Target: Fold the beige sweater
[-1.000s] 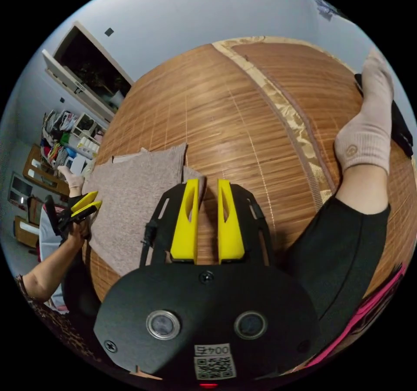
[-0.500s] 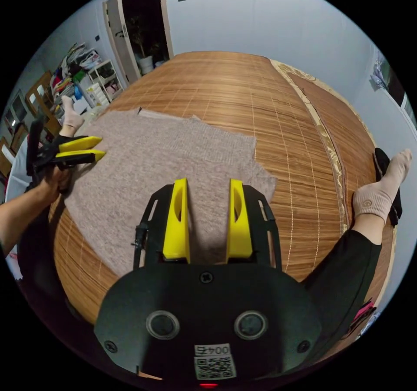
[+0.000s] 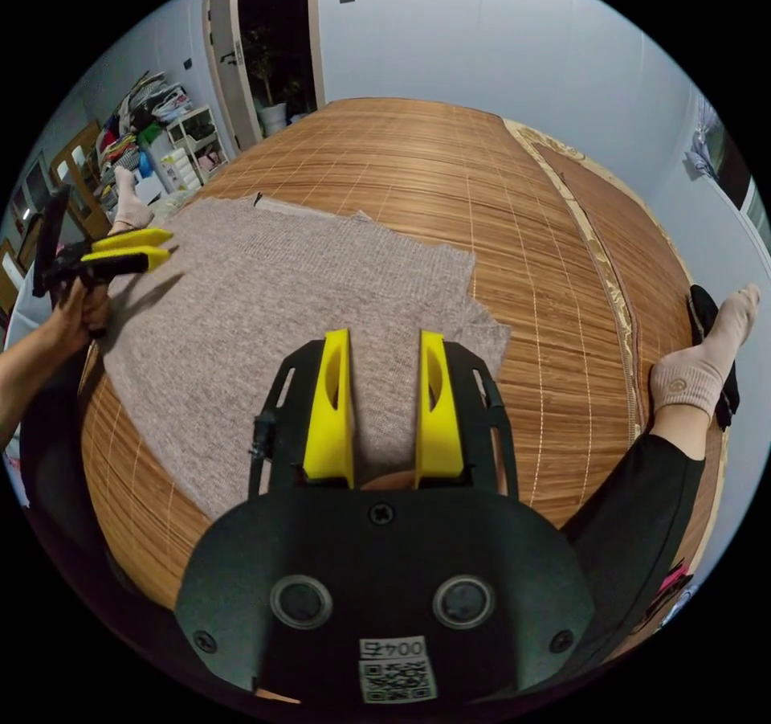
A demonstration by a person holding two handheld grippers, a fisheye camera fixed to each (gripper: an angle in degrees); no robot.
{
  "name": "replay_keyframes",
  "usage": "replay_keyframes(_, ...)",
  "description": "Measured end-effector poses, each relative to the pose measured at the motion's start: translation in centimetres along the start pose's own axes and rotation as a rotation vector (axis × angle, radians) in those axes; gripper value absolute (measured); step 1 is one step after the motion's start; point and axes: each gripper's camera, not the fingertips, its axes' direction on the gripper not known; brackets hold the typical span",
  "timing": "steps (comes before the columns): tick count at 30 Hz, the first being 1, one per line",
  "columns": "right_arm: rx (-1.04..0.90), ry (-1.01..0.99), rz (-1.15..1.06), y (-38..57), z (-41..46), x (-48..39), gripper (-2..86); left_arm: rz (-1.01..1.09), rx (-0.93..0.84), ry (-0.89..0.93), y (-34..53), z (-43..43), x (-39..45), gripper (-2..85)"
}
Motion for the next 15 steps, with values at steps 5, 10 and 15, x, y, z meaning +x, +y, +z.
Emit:
replay_keyframes(5,0.004,-0.025,0.026,0.2,-0.1,0.4,10.9,-0.159,-0.049,-0.074,1.5,0.4,-5.1,15.2)
replay_keyframes(10,0.006,-0.019,0.021,0.4,-0.2,0.4,10.4,-0.237,-0.013,0.052,1.8,-0.4,-6.4,13.8)
replay_keyframes(15,0.006,-0.028,0.027,0.6,-0.3,1.1,10.5,-0.22,0.028,0.056,2.4,-5.6,-5.8,10.9)
